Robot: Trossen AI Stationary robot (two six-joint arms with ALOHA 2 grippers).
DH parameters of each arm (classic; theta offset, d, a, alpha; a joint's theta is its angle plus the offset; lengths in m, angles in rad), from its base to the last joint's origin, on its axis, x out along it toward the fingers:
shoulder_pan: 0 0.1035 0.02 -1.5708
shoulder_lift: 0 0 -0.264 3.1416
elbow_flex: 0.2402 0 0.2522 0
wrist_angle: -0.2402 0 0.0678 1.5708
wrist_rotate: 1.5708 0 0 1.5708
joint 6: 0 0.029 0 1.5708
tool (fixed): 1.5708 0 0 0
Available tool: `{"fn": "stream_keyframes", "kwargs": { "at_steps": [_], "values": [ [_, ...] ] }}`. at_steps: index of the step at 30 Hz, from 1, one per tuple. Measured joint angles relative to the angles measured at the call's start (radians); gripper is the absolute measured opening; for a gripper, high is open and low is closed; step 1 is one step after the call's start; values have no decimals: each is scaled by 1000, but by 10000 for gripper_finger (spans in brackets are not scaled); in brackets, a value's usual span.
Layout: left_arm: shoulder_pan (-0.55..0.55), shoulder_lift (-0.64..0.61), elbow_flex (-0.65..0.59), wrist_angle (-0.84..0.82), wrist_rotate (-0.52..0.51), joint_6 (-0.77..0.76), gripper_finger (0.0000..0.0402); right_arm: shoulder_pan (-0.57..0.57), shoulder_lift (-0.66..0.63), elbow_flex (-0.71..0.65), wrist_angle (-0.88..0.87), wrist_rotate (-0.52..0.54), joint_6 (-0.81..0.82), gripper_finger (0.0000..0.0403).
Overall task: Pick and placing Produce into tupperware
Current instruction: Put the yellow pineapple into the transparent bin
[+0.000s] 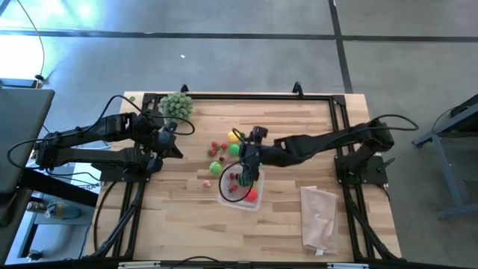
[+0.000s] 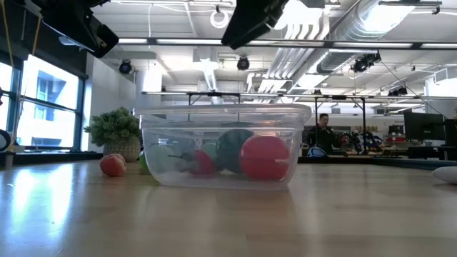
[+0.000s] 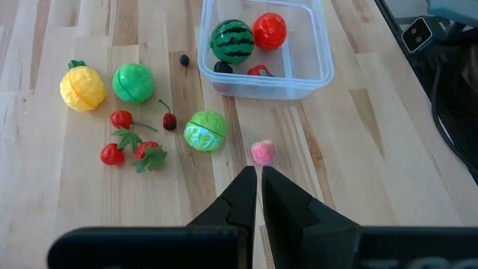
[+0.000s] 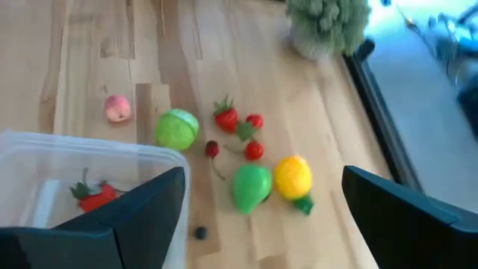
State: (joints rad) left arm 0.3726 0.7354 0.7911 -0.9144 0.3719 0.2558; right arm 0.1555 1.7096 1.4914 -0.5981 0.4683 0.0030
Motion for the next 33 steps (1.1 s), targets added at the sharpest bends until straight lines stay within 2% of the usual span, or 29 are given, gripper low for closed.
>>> {"fn": "stream_keyframes", "kwargs": {
  "at_steps": [2, 4, 7, 11, 13, 17, 19, 23, 33],
  "values": [
    [0, 0, 0, 0, 0, 0, 14, -33, -3, 0, -1, -37, -50, 353],
    [0, 0, 0, 0, 0, 0, 14, -92, -1, 0, -11, -116, -74, 353],
    [0, 0, 0, 0, 0, 0, 14, -217, 18, 0, -3, -327, -130, 353],
    [0, 0, 0, 0, 0, 0, 14, -377, 72, -1, 43, -590, -348, 352],
    [0, 0, 0, 0, 0, 0, 14, -447, 99, -1, 64, -698, -437, 350],
    [0, 0, 0, 0, 0, 0, 14, -546, 162, -1, 70, -878, -504, 350],
    [0, 0, 0, 0, 0, 0, 14, -577, 188, -1, 78, -914, -523, 349],
    [0, 0, 0, 0, 0, 0, 14, -603, 240, -1, 96, -899, -522, 349],
    [0, 0, 0, 0, 0, 0, 14, -576, 326, -1, 170, -857, -640, 349]
  ]
}}
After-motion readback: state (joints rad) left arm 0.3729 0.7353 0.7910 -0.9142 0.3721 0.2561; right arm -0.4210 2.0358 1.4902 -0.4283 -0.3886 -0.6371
